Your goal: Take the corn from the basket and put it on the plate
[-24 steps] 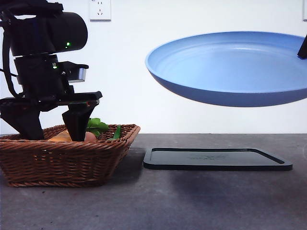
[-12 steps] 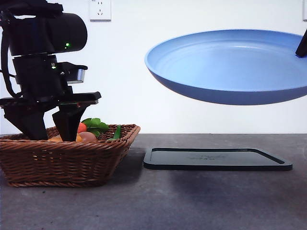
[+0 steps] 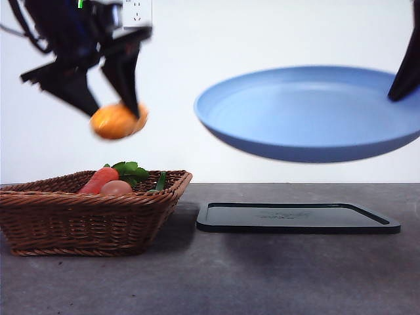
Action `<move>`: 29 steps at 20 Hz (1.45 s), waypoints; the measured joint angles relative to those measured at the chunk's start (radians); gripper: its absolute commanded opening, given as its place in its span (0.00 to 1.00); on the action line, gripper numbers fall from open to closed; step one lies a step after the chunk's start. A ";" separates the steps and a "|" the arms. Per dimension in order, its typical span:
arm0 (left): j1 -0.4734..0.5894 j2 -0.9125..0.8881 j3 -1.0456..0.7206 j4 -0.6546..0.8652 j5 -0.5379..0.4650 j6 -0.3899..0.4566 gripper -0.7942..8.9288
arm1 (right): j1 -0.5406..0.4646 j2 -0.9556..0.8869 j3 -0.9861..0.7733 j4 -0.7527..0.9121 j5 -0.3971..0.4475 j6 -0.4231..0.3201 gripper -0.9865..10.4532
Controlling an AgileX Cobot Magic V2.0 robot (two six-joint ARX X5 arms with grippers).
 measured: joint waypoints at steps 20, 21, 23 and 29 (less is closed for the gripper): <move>-0.343 0.186 0.001 0.160 0.164 0.030 0.39 | -0.001 0.280 0.000 0.166 -0.120 0.121 0.09; -0.343 0.186 0.001 0.159 0.164 0.031 0.41 | -0.001 0.280 0.000 0.166 -0.121 0.121 0.09; -0.344 0.186 0.001 0.158 0.164 0.031 0.42 | -0.001 0.280 0.000 0.167 -0.127 0.121 0.09; -0.344 0.186 0.001 0.156 0.164 0.032 0.43 | -0.001 0.280 0.000 0.167 -0.126 0.121 0.09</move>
